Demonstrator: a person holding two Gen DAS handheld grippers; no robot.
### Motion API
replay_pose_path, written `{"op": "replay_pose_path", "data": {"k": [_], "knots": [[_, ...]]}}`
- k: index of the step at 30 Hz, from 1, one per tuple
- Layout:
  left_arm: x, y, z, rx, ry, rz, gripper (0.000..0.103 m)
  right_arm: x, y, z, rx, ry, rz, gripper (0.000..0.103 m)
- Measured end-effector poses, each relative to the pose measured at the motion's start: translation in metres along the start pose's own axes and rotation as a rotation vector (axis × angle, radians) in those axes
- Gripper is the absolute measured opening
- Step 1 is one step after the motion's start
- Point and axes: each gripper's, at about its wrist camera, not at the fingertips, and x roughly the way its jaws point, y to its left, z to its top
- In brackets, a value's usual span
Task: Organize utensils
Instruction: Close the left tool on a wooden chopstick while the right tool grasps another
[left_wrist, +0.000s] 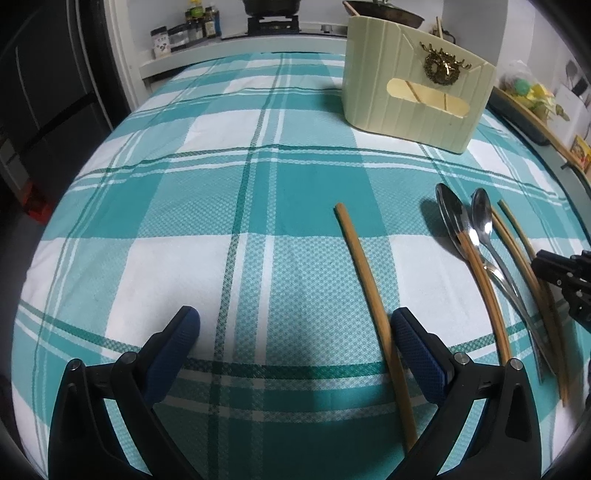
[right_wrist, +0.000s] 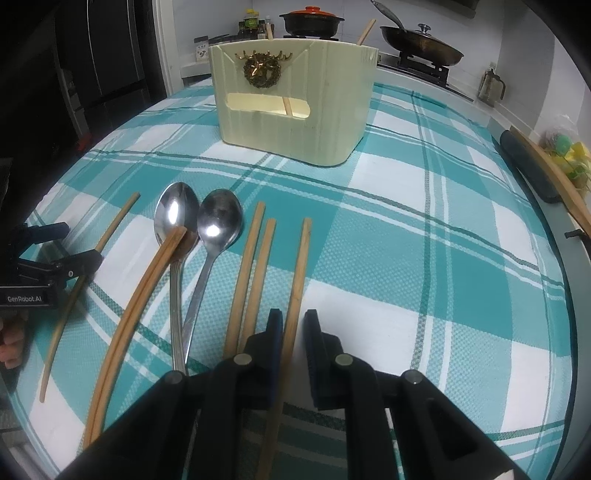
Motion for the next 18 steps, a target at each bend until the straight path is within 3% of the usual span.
{"op": "replay_pose_path", "data": {"k": [6,12,13,15,16,18], "knots": [[0.009,0.001,0.014,0.007,0.047,-0.007,0.103,0.01,-0.001,0.014,-0.023,0.011,0.006,0.013],[0.014,-0.006,0.022,-0.004,0.023,0.007,0.098,0.022,-0.003,0.03,-0.033,0.003,0.01,0.013],[0.013,-0.008,0.023,0.001,0.013,0.004,0.094,0.024,-0.003,0.033,-0.033,0.0,0.011,0.013],[0.01,-0.013,0.025,0.018,-0.01,-0.001,0.071,0.027,-0.004,0.037,-0.035,-0.002,0.011,0.012],[0.009,-0.016,0.026,0.027,-0.014,-0.005,0.064,0.028,-0.003,0.039,-0.039,-0.005,0.007,0.01],[0.006,-0.018,0.028,0.035,-0.025,-0.035,0.03,0.029,-0.002,0.041,-0.039,-0.014,0.003,0.009]]}}
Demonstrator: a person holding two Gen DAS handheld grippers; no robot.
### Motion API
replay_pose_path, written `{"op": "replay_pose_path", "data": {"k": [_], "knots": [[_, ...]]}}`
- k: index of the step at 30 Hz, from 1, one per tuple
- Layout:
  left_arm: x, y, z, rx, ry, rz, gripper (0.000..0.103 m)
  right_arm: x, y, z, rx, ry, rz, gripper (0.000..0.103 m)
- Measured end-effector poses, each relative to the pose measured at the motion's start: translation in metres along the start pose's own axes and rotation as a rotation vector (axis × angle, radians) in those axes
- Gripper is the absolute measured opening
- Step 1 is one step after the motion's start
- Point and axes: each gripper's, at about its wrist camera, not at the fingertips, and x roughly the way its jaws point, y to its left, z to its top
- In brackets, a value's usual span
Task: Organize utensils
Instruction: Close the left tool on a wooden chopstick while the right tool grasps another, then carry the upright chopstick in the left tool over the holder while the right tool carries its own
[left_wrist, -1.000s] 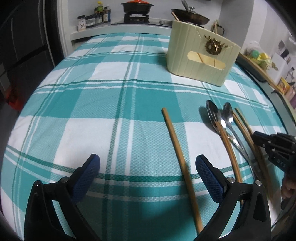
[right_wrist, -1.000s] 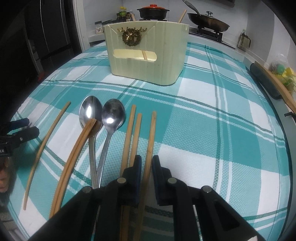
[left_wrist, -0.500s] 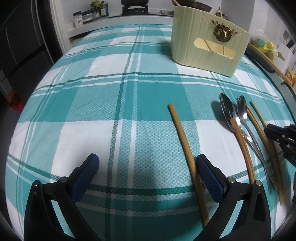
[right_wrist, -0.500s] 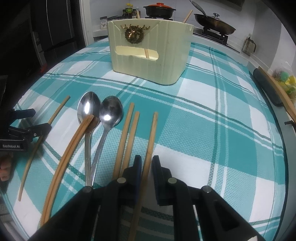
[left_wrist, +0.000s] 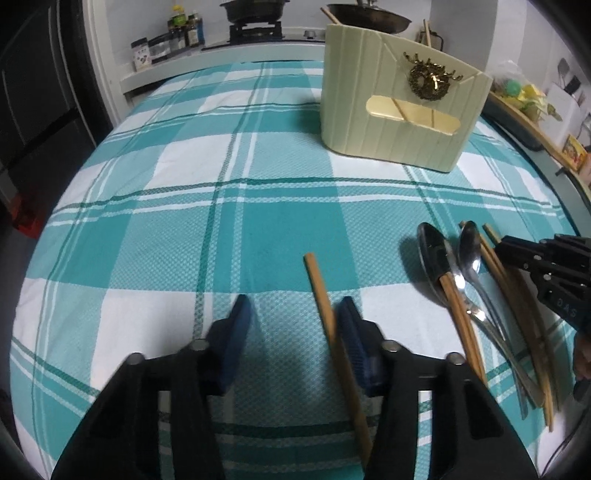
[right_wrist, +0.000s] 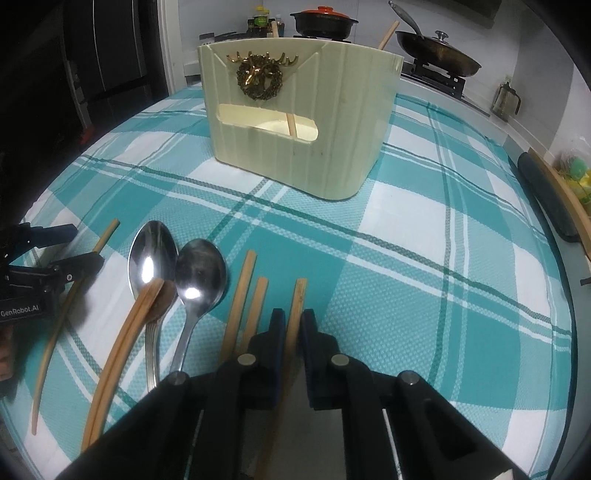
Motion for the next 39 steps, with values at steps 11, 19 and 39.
{"op": "replay_pose_path", "data": {"k": [11,19,39], "knots": [[-0.049,0.007,0.011,-0.048,-0.135,-0.144,0.005,-0.042,-0.014,0.01,0.088,-0.126,0.049,0.007],[-0.131,0.009,0.017,-0.02,-0.303,-0.211,0.005,-0.13,-0.014,0.018,0.136,-0.283,0.091,0.007],[-0.232,0.018,0.02,-0.003,-0.509,-0.315,0.005,-0.256,0.015,0.008,0.114,-0.615,0.071,0.007]]}}
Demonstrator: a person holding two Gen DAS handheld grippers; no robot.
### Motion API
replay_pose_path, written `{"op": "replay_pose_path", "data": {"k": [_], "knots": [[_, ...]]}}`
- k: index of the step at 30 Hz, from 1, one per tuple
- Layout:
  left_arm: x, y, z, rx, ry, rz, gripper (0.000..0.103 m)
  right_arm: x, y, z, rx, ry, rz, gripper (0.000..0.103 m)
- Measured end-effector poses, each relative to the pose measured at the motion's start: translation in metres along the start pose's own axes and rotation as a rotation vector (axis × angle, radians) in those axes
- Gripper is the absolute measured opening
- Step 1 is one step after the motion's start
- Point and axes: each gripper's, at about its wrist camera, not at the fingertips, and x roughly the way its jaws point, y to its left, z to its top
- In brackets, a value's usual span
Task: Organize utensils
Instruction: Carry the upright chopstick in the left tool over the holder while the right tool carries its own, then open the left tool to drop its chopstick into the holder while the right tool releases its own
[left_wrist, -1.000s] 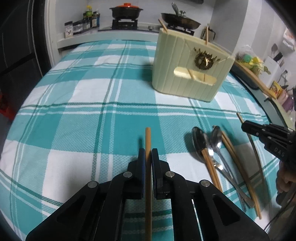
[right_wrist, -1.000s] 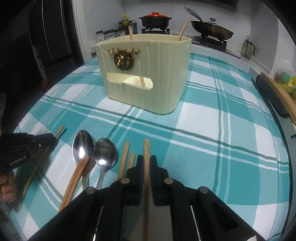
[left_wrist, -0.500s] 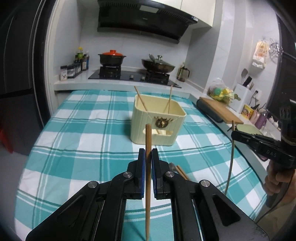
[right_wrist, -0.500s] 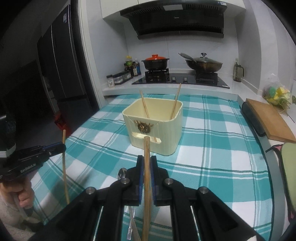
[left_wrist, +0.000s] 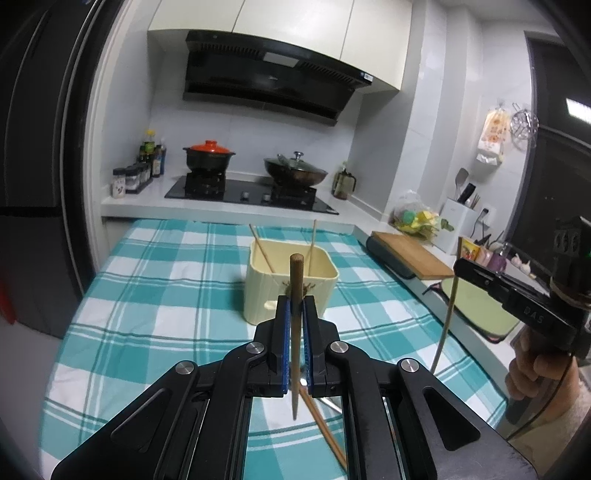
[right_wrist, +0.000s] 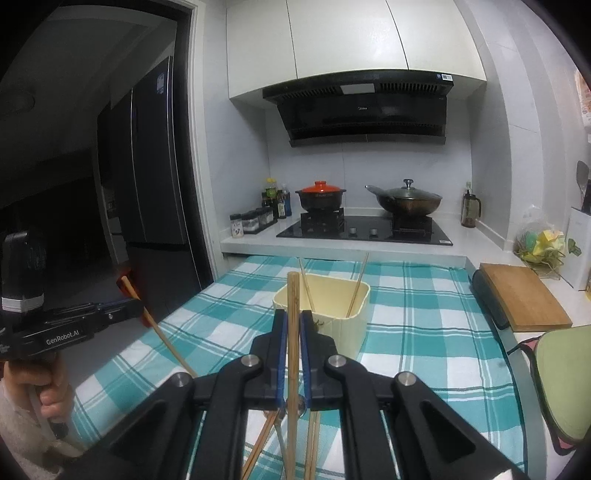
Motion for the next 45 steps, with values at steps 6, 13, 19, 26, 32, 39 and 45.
{"op": "replay_pose_path", "data": {"k": [6,13,19,26,32,39,45], "knots": [[-0.003,-0.005,0.005,0.0,-0.002,-0.022,0.005,-0.001,0.002,0.004,0.016,-0.048,0.011,0.007],[0.006,-0.007,0.034,0.002,0.005,-0.073,0.005,0.014,-0.001,0.01,0.027,-0.056,0.017,0.007],[0.026,-0.001,0.1,0.012,-0.035,-0.091,0.005,0.046,-0.008,0.045,0.024,-0.073,0.029,0.007],[0.078,0.002,0.18,0.046,-0.098,-0.055,0.005,0.106,-0.026,0.114,0.004,-0.146,0.007,0.007],[0.139,-0.001,0.205,0.101,-0.122,0.006,0.005,0.16,-0.042,0.152,-0.035,-0.214,-0.019,0.007],[0.221,0.011,0.176,0.094,0.006,0.041,0.005,0.235,-0.061,0.13,-0.025,-0.123,-0.002,0.007],[0.268,0.022,0.139,0.075,0.131,0.064,0.005,0.282,-0.077,0.087,0.025,0.047,0.015,0.007]]}}
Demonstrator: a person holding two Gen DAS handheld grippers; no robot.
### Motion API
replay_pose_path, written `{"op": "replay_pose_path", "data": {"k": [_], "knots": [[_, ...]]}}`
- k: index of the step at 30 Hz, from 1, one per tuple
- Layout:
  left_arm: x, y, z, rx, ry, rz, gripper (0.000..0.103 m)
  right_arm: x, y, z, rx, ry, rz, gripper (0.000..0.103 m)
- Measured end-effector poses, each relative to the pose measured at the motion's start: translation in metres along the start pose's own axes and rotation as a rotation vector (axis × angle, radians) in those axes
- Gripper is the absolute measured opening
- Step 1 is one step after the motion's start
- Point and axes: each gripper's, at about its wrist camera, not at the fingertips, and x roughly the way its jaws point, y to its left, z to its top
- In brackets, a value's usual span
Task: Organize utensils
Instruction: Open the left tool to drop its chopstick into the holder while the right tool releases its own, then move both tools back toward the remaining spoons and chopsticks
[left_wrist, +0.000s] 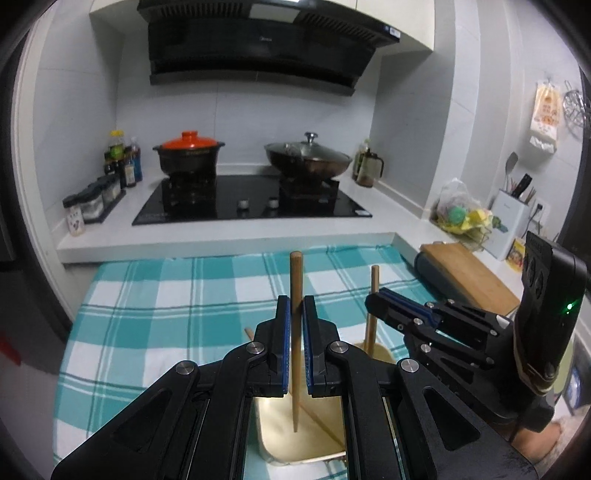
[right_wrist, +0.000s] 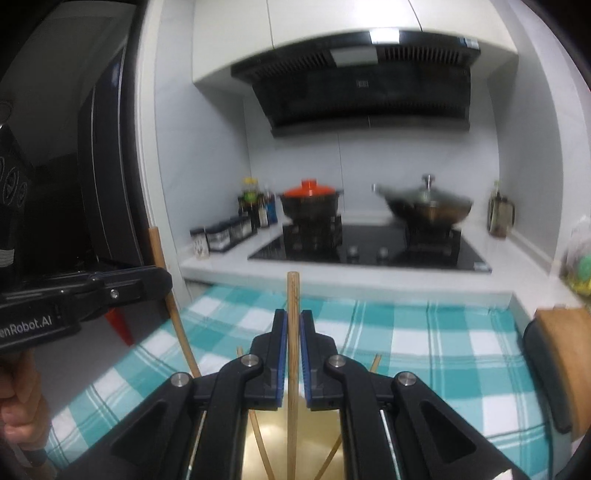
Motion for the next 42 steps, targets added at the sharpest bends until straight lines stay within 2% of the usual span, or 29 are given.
{"op": "replay_pose_path", "data": {"k": [5,7,9,11,13,15,19,23,27,29,31,34,39,42], "knots": [[0.015,-0.001,-0.017,0.008,0.045,0.015,0.007,0.021,-0.009,-0.024,0.038,0.105,-0.004,0.008],[0.013,0.0,-0.019,-0.001,0.056,0.012,0.025,0.025,-0.012,-0.029,0.064,0.134,-0.017,0.011],[0.0,0.002,-0.021,-0.003,0.045,0.02,0.062,0.024,-0.015,-0.03,0.085,0.152,-0.038,0.024],[-0.024,0.002,-0.025,0.019,0.014,0.048,0.074,0.008,-0.016,-0.026,0.093,0.133,-0.057,0.046],[-0.053,0.001,-0.031,0.048,0.004,0.072,0.084,-0.013,-0.017,-0.022,0.086,0.114,-0.077,0.049],[-0.085,0.0,-0.042,0.069,0.007,0.096,0.101,-0.04,-0.015,-0.018,0.062,0.115,-0.104,0.05],[-0.153,-0.006,-0.083,0.142,0.046,0.085,0.102,-0.116,-0.004,-0.022,-0.049,0.119,-0.146,0.057],[-0.203,-0.014,-0.144,0.186,0.128,0.083,0.102,-0.192,0.01,-0.042,-0.17,0.137,-0.171,0.058],[-0.222,-0.022,-0.196,0.135,0.172,0.09,0.102,-0.259,0.025,-0.08,-0.266,0.143,-0.205,0.058],[-0.221,-0.028,-0.222,0.075,0.179,0.093,0.102,-0.283,0.03,-0.105,-0.274,0.148,-0.217,0.058],[-0.212,-0.035,-0.244,0.023,0.197,0.066,0.102,-0.303,0.035,-0.138,-0.26,0.145,-0.239,0.058],[-0.185,-0.047,-0.271,-0.043,0.243,0.072,0.102,-0.314,0.042,-0.194,-0.18,0.168,-0.267,0.058],[-0.151,-0.07,-0.297,-0.032,0.283,0.109,0.101,-0.312,0.048,-0.267,0.002,0.231,-0.314,0.058],[-0.139,-0.075,-0.309,-0.042,0.31,0.108,0.101,-0.31,0.053,-0.29,0.024,0.271,-0.28,0.058]]}}
